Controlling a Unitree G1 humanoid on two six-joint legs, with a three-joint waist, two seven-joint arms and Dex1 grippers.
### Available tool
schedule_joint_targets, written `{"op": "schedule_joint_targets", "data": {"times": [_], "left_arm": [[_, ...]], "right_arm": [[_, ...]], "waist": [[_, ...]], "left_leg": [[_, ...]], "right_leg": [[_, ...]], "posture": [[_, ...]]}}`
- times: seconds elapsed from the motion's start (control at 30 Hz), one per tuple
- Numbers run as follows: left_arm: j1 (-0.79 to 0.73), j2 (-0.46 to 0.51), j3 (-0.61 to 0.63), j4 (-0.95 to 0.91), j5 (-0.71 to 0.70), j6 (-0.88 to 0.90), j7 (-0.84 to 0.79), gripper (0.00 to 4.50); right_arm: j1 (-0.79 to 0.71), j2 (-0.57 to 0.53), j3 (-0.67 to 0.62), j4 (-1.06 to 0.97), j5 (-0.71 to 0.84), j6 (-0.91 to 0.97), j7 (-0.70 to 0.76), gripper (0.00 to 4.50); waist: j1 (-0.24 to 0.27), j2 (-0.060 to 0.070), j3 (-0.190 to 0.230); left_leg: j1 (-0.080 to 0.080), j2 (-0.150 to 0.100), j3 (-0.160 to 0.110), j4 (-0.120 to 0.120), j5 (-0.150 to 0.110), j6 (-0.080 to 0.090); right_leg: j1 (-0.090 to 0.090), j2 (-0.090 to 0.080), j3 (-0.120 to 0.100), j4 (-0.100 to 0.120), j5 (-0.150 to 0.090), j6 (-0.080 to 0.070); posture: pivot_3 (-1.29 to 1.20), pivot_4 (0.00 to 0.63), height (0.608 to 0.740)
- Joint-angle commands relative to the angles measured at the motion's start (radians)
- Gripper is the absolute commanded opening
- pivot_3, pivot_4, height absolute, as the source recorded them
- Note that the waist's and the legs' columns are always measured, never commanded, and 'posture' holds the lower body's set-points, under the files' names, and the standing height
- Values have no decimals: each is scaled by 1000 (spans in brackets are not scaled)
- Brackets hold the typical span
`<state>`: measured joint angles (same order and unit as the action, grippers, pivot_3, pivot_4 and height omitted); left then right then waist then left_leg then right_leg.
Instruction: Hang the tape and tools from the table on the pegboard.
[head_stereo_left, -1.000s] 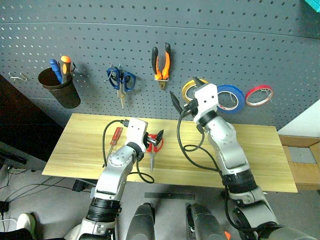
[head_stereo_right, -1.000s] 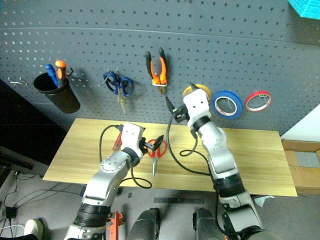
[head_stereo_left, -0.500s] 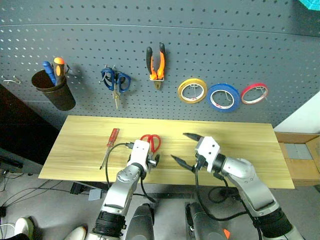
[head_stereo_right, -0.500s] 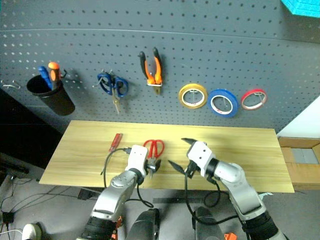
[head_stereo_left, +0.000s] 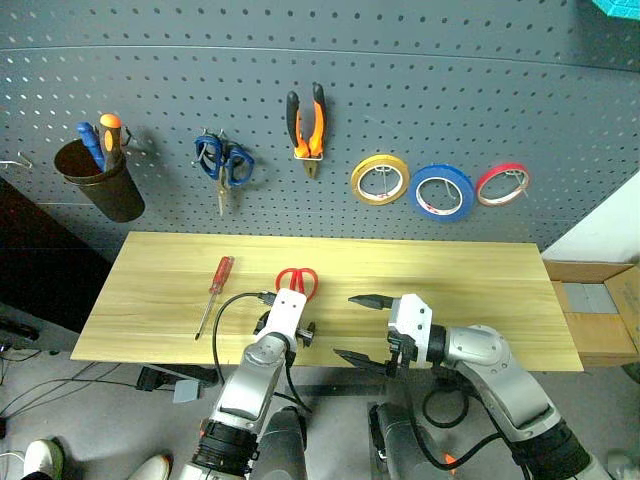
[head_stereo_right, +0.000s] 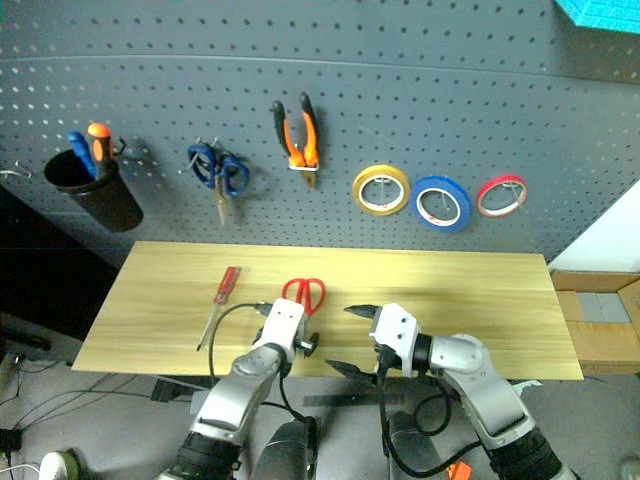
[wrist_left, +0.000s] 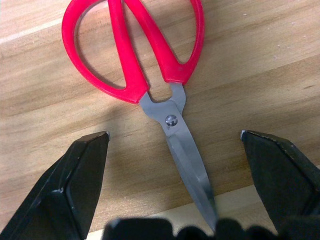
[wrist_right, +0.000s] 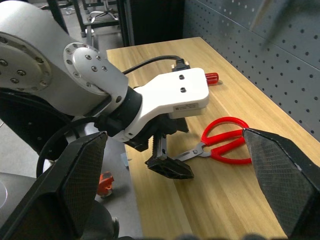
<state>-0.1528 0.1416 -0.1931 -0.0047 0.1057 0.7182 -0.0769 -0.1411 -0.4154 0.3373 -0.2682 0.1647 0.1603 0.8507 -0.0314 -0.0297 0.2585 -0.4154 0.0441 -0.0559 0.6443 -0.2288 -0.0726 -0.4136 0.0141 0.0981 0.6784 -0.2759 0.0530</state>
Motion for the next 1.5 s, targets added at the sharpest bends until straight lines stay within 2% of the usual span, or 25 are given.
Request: {"op": "schedule_joint_targets", "data": {"times": [0.03,0.13,0.43,0.47,0.53,0.9,1.37,1.5], "left_arm": [[3,3,-17,21,25,26,4,4328],[2,5,-16,19,30,32,6,3571],[12,12,-3,8,36,38,12,465],[12,13,2,7,37,38,14,186],[10,15,11,7,39,36,16,24],[24,47,66,-30,36,11,6,24],[11,114,50,-113,55,-65,-32,24],[14,127,55,-121,48,-64,-46,1232]], "right_arm": [[-13,4,-3,-3,12,-29,13,4498],[-23,12,0,5,10,-32,9,4500],[-49,28,-2,39,7,-51,4,4500],[-52,31,-3,43,7,-54,4,4500],[-58,35,-2,52,5,-61,5,4500],[-97,59,5,112,0,-102,11,4500],[-132,83,0,168,-17,-145,20,4500],[-138,90,-3,181,-21,-153,19,4500]], "waist": [[0,0,0],[0,0,2],[0,0,3],[0,0,3],[0,0,3],[3,0,3],[27,0,2],[32,0,2]], "left_leg": [[0,0,0,0,0,0],[0,0,0,0,0,0],[0,0,0,0,0,0],[0,0,0,0,0,0],[1,0,0,0,0,0],[0,0,-1,-1,0,0],[0,0,-1,-1,0,-1],[0,0,-1,0,0,-1]], "right_leg": [[0,0,0,0,0,0],[0,0,0,0,0,0],[0,0,0,0,0,0],[0,0,0,0,0,0],[1,0,0,0,0,0],[1,0,-1,0,0,0],[0,-1,-2,0,3,-5],[0,-1,-2,0,3,-5]], "posture": [[16,289,740],[19,288,740],[37,275,740],[39,274,740],[48,270,740],[99,233,740],[124,212,740],[126,210,740]]}}
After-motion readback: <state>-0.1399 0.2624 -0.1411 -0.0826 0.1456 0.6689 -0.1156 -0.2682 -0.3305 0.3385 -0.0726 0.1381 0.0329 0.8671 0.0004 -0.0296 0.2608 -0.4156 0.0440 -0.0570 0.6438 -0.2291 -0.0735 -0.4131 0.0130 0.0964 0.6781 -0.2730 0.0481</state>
